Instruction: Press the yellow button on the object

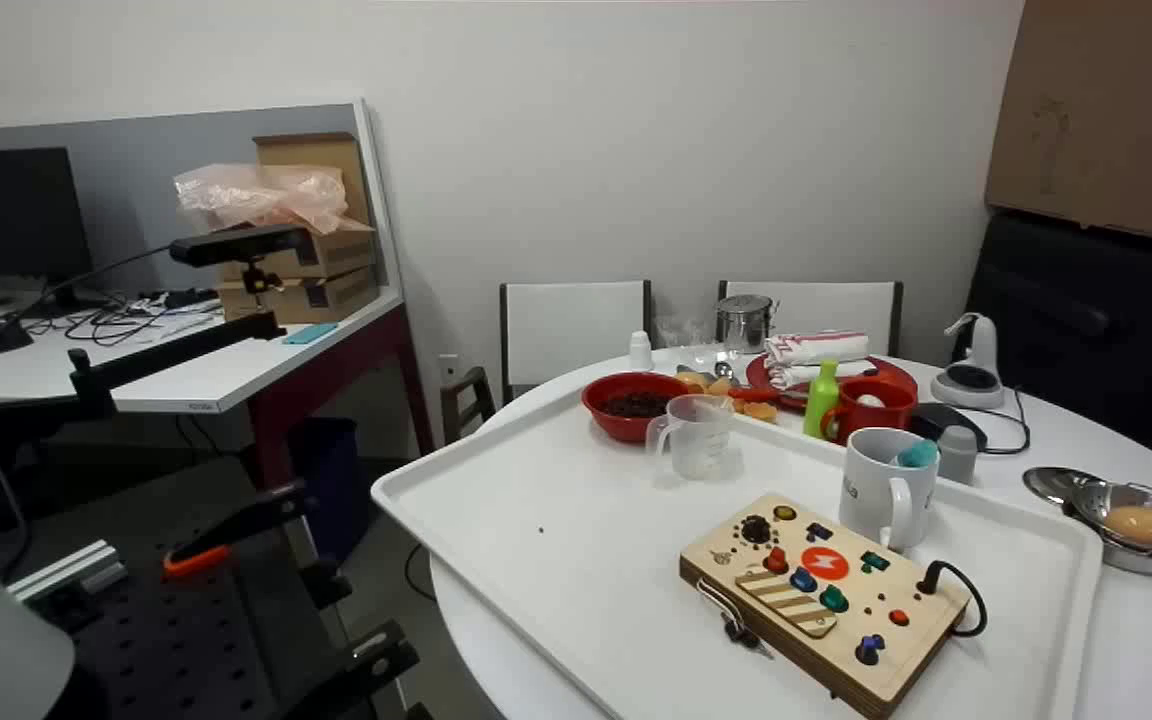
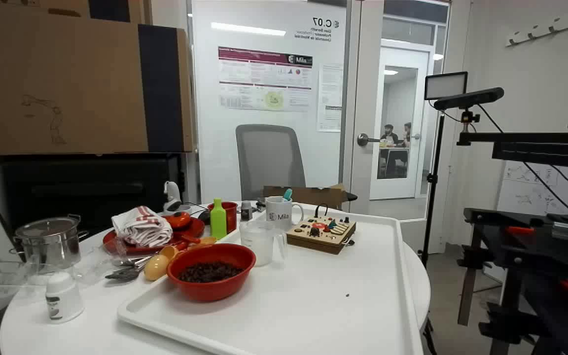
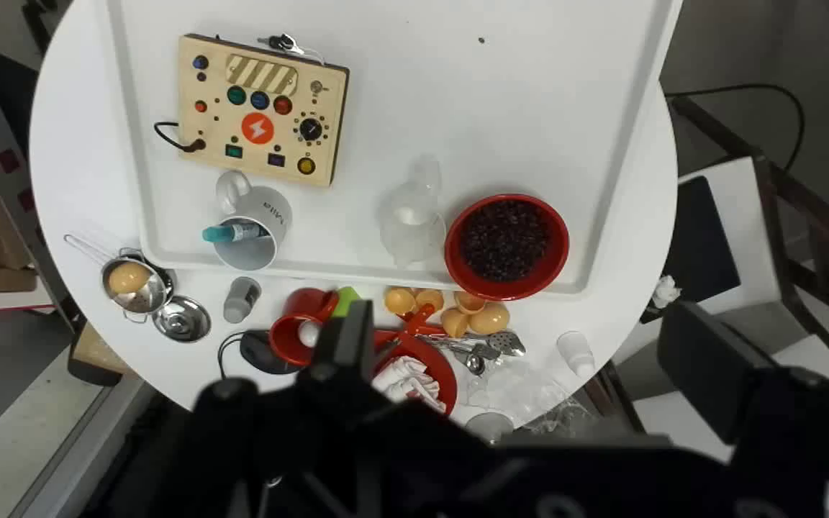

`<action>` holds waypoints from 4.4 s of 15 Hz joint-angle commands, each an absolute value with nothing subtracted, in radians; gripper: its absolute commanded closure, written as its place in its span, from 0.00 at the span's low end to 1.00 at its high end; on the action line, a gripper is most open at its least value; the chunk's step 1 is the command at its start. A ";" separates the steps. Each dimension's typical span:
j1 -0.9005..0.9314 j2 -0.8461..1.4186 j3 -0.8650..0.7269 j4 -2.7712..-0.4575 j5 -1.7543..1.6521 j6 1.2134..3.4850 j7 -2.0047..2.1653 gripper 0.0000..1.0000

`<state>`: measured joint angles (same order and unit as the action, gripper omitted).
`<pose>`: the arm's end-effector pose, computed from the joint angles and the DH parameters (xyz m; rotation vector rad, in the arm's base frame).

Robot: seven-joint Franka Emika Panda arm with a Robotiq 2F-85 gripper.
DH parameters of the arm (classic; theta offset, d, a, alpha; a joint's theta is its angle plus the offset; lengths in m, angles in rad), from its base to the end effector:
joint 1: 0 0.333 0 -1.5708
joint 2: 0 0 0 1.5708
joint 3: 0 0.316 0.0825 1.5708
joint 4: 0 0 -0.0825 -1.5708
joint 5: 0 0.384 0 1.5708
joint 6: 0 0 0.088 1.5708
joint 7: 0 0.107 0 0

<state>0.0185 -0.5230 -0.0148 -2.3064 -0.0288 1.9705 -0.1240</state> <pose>0.4128 -0.0012 0.5588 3.0898 0.2131 0.2882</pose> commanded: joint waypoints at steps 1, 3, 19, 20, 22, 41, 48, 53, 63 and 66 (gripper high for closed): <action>0.021 -0.522 -0.016 -2.304 -0.030 1.968 -0.123 0.00; 0.021 -0.522 -0.016 -2.304 -0.030 1.968 -0.123 0.00; 0.078 -0.121 0.204 -2.108 -0.107 2.064 0.285 0.00; 0.077 -0.082 0.211 -2.084 -0.143 2.056 0.359 0.00; 0.082 -0.021 0.200 -2.040 -0.191 2.020 0.473 0.00; 0.024 0.065 0.023 -2.063 -0.225 2.054 0.436 0.00; -0.048 0.207 -0.084 -2.035 -0.238 2.038 0.412 0.00; -0.041 0.219 -0.099 -2.052 -0.218 2.044 0.436 0.00; -0.106 0.284 -0.098 -2.035 -0.113 2.139 0.153 0.00; -0.148 0.364 -0.095 -1.990 -0.029 2.109 0.010 0.00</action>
